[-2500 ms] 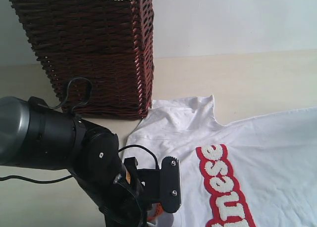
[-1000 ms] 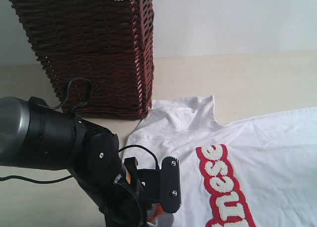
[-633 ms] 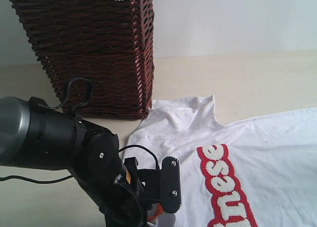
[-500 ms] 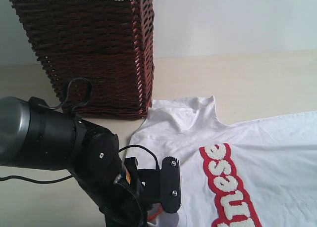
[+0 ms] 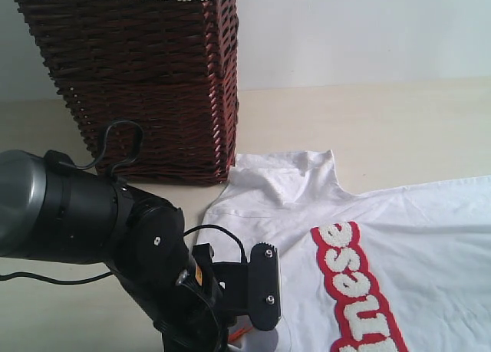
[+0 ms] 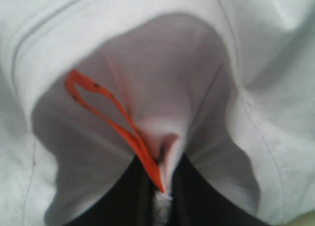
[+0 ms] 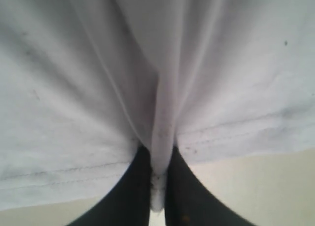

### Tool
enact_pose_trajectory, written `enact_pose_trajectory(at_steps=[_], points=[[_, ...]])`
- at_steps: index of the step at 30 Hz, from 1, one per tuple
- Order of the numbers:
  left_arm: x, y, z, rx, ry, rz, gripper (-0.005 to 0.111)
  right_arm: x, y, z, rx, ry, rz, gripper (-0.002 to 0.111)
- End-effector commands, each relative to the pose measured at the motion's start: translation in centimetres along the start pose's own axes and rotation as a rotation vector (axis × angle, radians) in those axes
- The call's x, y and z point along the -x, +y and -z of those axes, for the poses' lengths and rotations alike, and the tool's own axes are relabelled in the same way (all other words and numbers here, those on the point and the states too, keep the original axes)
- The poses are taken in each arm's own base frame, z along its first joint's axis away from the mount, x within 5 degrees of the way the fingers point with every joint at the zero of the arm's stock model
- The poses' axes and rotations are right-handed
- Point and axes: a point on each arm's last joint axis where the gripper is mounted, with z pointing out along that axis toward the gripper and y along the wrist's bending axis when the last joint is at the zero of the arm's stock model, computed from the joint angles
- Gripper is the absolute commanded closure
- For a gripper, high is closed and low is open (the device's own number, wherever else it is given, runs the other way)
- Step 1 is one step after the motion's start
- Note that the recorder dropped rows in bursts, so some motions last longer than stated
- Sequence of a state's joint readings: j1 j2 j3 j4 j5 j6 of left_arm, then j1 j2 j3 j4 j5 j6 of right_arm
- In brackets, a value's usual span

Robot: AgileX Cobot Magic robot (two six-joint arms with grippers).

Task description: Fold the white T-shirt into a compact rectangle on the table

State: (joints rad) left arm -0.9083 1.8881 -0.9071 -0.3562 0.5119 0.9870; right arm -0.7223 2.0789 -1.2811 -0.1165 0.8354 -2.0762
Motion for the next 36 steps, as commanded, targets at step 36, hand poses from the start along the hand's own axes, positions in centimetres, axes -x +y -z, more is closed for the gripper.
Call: enact_pose_trajectory(at_steps=[36], points=[[-0.9,-0.2,-1.3,-0.010,0.043,-0.021,0.107,2.5,-0.2,3.9,-0.132,-0.267,-0.250,0.108]])
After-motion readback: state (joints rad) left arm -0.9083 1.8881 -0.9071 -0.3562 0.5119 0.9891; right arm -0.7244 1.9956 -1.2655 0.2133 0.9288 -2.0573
